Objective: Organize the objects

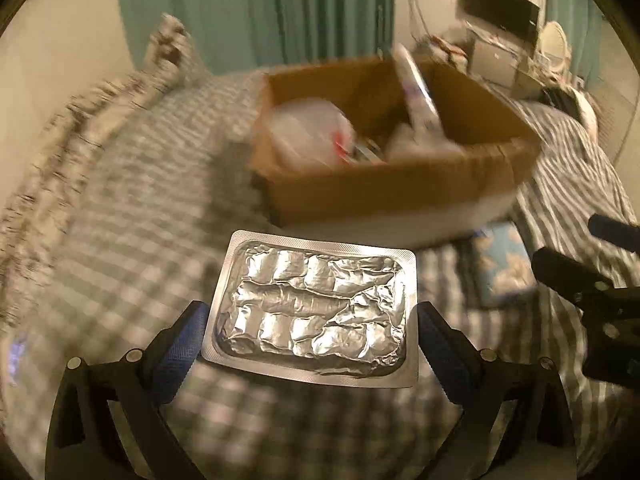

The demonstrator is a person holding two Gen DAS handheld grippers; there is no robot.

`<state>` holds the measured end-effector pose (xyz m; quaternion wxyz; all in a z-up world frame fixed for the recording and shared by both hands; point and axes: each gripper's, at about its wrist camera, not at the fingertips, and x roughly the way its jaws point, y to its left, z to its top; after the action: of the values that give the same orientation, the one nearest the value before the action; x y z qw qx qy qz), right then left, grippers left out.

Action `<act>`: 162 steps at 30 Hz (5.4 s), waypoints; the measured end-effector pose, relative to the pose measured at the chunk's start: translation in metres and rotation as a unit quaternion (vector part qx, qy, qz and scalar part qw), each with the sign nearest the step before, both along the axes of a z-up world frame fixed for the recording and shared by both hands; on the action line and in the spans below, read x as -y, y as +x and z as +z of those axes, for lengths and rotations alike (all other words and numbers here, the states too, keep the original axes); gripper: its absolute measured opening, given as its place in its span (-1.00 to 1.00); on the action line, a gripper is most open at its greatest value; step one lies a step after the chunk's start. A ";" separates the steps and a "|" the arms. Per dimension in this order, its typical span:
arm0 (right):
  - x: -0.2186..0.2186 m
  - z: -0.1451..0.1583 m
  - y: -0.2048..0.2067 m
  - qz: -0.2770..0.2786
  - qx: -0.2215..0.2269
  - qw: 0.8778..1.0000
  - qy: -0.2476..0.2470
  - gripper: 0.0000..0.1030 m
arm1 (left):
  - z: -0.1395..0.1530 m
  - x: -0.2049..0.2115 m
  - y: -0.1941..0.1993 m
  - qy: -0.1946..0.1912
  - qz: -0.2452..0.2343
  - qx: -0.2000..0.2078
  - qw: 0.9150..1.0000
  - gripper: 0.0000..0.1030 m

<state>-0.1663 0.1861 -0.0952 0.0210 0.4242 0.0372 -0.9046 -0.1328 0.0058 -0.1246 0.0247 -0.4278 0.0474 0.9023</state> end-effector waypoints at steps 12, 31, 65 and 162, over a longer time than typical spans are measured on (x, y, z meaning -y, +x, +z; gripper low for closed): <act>0.017 -0.065 -0.043 -0.021 0.090 0.996 0.017 0.69 | -0.009 0.027 -0.021 0.020 0.006 0.015 1.000 0.98; 0.023 -0.051 0.006 -0.002 0.073 0.995 0.066 -0.08 | -0.005 0.016 0.014 0.041 -0.021 0.030 0.998 0.98; 0.018 0.159 0.022 0.062 -0.141 0.988 0.025 -0.12 | 0.163 -0.009 -0.040 0.064 -0.073 -0.125 0.987 0.98; -0.014 0.132 0.103 -0.066 -0.265 0.962 0.011 0.99 | 0.148 0.015 0.074 0.077 -0.020 -0.250 0.965 1.00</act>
<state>-0.0635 0.1998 0.0373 -0.0539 0.1710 0.0230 -0.9835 -0.0590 -0.0089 0.0229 0.0627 -0.1839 -0.0092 0.9809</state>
